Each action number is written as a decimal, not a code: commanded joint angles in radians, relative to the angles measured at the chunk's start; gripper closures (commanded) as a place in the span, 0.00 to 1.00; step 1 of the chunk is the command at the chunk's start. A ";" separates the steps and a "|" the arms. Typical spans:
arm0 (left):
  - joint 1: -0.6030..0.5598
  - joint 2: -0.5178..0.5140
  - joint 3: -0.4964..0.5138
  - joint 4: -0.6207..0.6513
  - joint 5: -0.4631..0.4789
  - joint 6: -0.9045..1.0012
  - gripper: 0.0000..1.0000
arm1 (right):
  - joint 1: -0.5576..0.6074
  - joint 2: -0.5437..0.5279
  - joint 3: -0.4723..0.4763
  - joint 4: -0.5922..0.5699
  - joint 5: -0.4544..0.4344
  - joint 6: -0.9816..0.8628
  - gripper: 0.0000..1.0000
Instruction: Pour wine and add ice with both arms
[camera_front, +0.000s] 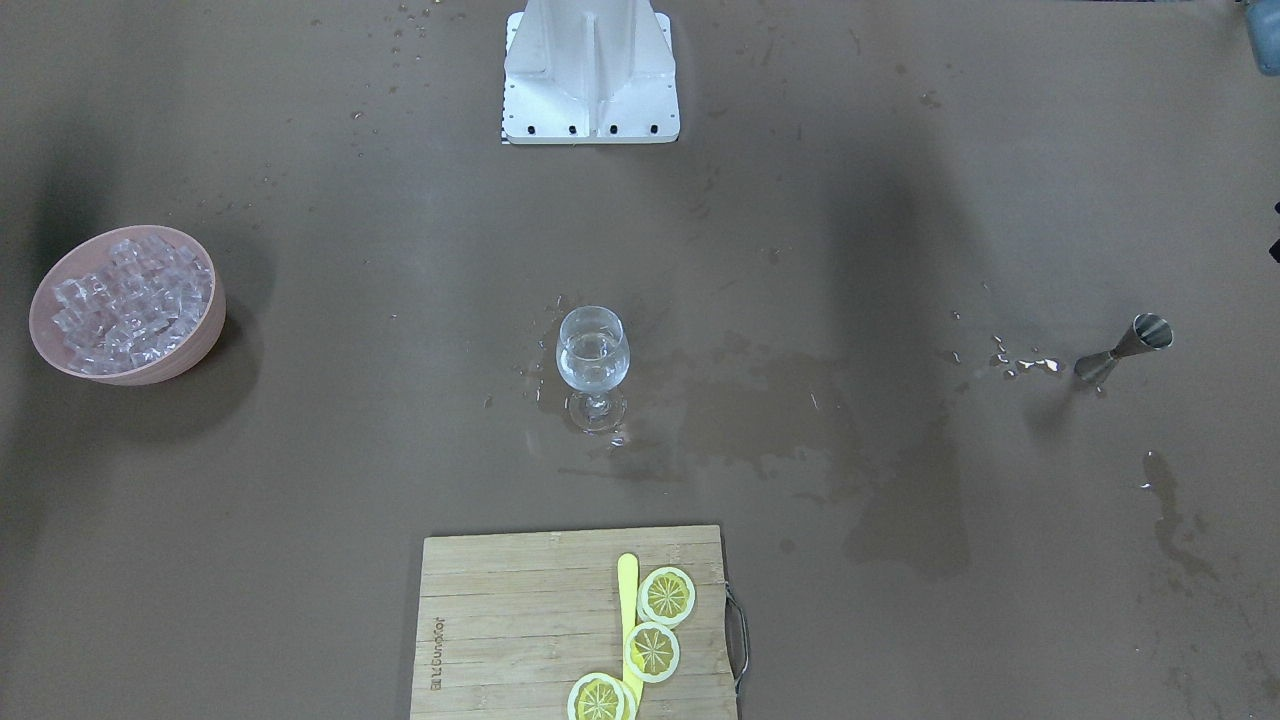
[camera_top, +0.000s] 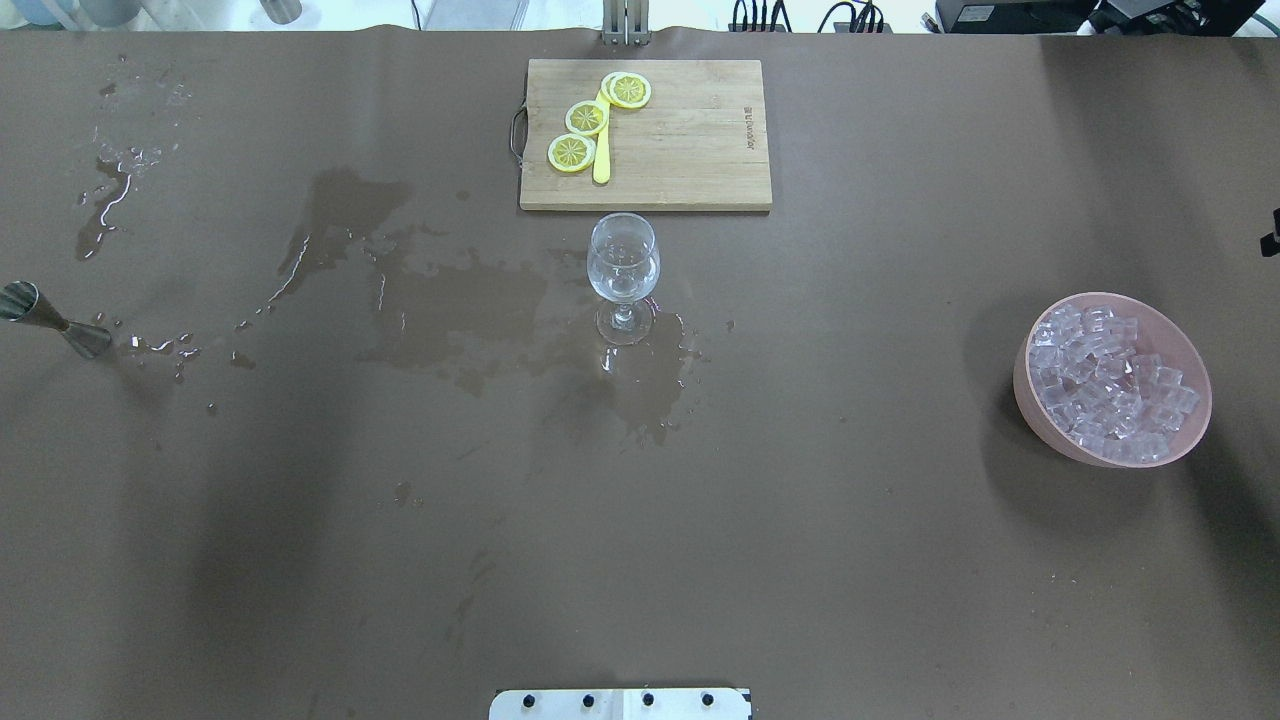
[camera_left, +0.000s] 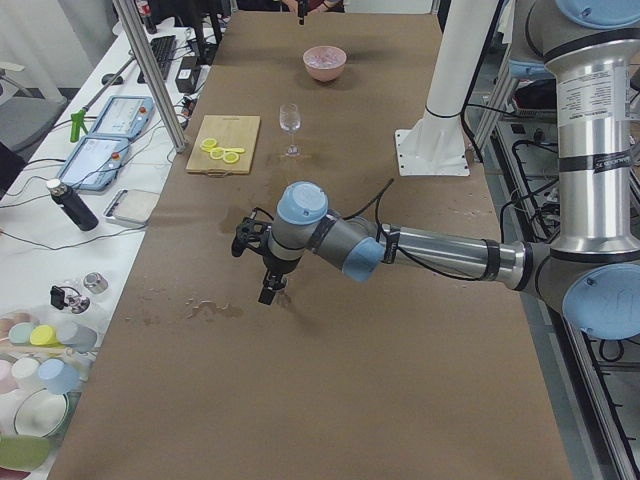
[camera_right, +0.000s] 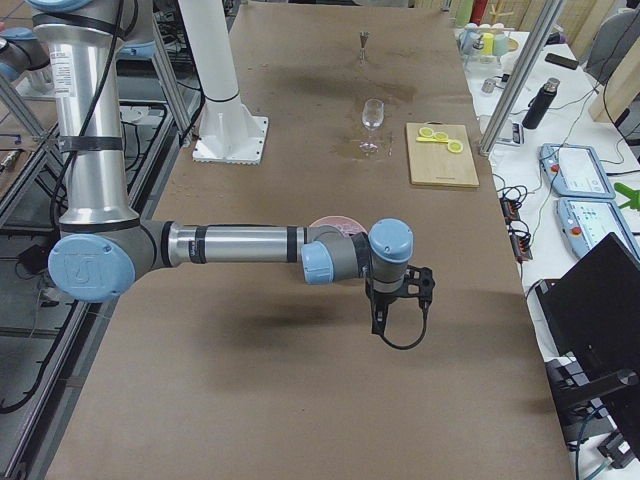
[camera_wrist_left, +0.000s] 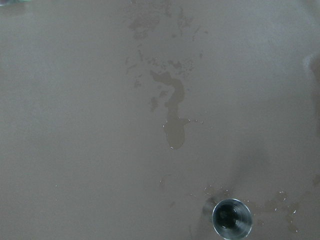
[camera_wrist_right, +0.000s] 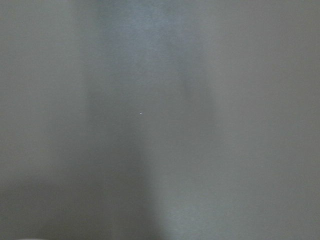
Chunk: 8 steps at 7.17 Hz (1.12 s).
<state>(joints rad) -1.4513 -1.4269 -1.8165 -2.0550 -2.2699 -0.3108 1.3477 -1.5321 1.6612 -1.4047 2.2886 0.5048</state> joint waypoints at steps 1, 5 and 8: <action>0.002 0.050 0.095 -0.269 0.001 -0.063 0.02 | -0.085 0.001 0.096 -0.003 -0.001 0.136 0.00; 0.051 0.094 0.171 -0.676 0.006 -0.388 0.02 | -0.180 -0.003 0.224 -0.056 -0.017 0.251 0.00; 0.193 0.095 0.186 -0.723 0.206 -0.438 0.02 | -0.245 -0.042 0.264 -0.049 -0.050 0.253 0.00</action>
<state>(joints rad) -1.3181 -1.3323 -1.6417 -2.7503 -2.1449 -0.7211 1.1356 -1.5592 1.9073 -1.4541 2.2565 0.7553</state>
